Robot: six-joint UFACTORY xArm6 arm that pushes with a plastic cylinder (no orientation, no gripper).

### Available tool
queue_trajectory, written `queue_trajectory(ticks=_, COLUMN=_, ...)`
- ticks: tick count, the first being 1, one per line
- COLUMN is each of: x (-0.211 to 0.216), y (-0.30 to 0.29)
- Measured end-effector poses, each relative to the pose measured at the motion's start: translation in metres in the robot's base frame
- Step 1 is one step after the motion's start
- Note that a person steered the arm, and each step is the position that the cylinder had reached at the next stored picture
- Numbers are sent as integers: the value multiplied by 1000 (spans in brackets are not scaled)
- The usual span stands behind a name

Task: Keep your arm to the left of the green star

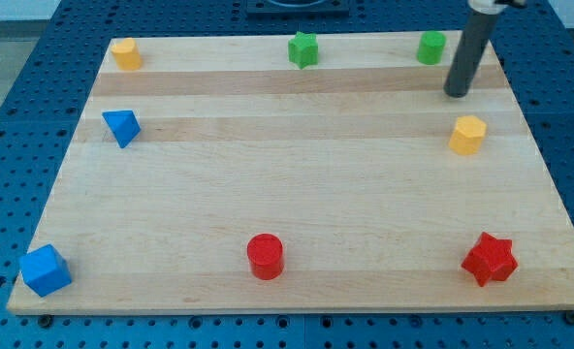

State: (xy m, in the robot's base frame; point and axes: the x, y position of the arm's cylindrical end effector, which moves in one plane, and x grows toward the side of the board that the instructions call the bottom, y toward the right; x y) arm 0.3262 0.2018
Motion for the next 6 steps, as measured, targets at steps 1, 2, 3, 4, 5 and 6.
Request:
queue_trajectory(ticks=1, x=0, y=-60)
queue_trajectory(ticks=2, x=0, y=-116)
queue_trajectory(ticks=3, x=-2, y=-175)
queue_trajectory(ticks=4, x=-7, y=-235)
queue_trajectory(ticks=5, x=-18, y=-293)
queue_trajectory(ticks=6, x=-42, y=-310)
